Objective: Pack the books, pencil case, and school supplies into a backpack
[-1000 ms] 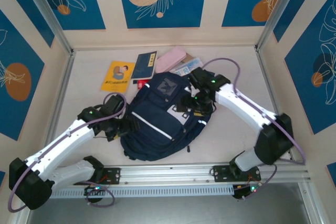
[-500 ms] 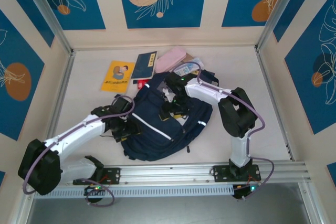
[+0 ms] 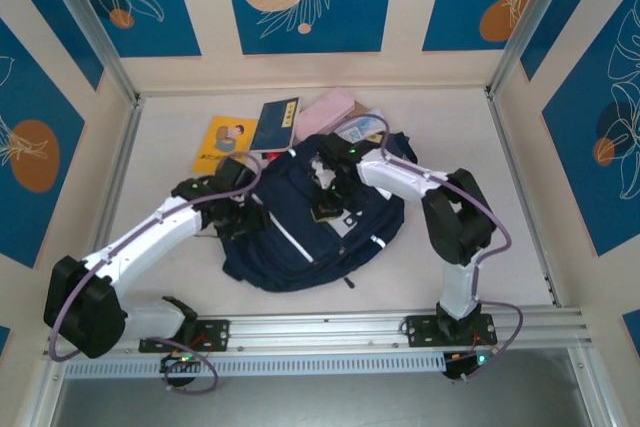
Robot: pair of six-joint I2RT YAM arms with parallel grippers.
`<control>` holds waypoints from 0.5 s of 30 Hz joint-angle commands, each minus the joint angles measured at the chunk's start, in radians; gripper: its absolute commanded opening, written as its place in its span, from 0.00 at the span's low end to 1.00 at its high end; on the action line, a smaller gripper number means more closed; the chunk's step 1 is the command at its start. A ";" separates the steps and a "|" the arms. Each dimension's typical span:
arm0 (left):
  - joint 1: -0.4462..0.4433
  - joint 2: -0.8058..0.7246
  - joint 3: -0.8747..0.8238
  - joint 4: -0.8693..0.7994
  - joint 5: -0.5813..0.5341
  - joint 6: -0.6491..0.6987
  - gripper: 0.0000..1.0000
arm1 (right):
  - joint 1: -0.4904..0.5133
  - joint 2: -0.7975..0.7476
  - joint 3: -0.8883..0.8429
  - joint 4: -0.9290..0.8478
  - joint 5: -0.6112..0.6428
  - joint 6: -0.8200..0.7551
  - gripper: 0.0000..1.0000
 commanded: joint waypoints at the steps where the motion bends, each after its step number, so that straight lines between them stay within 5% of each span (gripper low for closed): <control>1: 0.008 -0.024 0.172 -0.014 -0.089 0.076 0.75 | -0.056 -0.160 -0.062 0.188 -0.086 0.291 0.00; 9: 0.012 -0.077 0.175 -0.068 -0.071 0.126 0.79 | -0.120 -0.173 -0.092 0.259 -0.141 0.536 0.00; 14: 0.025 -0.121 0.077 -0.114 -0.148 0.025 0.78 | -0.093 -0.125 -0.009 0.107 -0.065 0.414 0.01; 15: 0.036 -0.140 0.054 -0.114 -0.149 0.002 0.78 | -0.080 -0.092 0.045 0.002 -0.002 0.363 0.13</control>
